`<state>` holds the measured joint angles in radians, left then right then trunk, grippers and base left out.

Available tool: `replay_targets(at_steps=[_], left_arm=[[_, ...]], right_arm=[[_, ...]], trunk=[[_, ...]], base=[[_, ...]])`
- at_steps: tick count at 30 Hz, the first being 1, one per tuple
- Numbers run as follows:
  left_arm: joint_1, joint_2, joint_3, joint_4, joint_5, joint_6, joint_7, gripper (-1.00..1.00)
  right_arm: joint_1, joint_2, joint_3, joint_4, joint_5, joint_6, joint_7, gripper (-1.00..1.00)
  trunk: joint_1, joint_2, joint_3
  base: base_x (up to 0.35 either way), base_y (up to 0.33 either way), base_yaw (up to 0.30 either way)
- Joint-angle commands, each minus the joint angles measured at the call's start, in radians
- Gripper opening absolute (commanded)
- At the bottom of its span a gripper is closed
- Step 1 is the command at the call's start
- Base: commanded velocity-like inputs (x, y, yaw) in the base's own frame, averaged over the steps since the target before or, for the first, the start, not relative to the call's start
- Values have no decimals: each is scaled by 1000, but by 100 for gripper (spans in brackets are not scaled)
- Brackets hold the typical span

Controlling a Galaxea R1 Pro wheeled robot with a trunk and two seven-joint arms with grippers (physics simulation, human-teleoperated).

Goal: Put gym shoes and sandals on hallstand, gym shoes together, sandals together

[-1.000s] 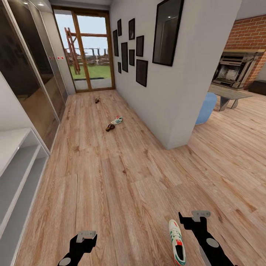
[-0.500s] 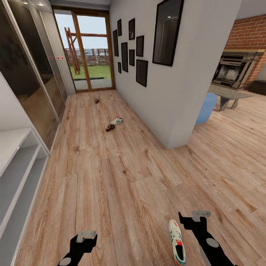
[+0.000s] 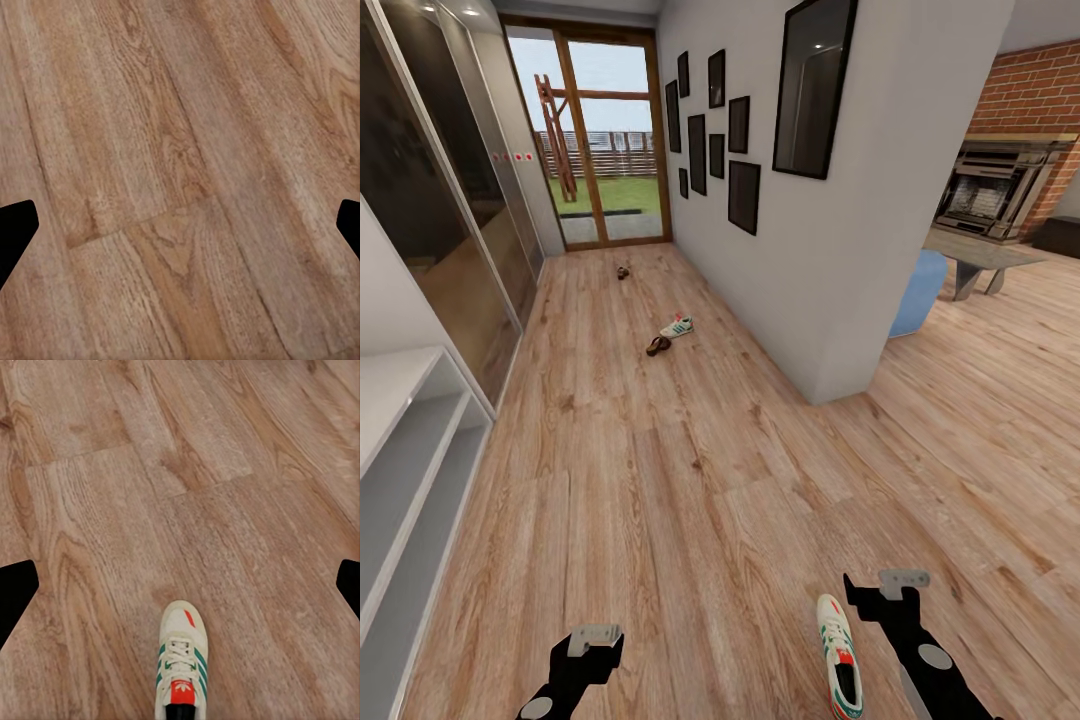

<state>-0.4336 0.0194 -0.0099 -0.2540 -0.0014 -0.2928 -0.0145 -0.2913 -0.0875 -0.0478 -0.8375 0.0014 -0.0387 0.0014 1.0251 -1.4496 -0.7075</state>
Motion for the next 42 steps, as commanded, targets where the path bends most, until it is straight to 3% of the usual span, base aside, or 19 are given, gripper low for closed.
replay_targets(at_steps=[1,8,33,42], left_arm=[[-1,1,-1,1,0,-3,-3,100],[-1,2,-1,1,0,-3,-11,100],[-9,3,0,-3,0,0,-28,100],[-43,0,0,-132,0,54,-43,100]], right_arm=[[0,0,-1,0,0,-3,0,100],[0,0,-1,1,0,-4,-1,100],[-1,0,-1,5,0,-3,-2,100],[-1,0,-2,8,0,-3,-3,100]], trunk=[[0,0,-1],[0,0,-1],[96,-175,-94],[130,-238,-136]], base=[[0,0,0],[0,0,0],[0,0,0],[0,0,0]])
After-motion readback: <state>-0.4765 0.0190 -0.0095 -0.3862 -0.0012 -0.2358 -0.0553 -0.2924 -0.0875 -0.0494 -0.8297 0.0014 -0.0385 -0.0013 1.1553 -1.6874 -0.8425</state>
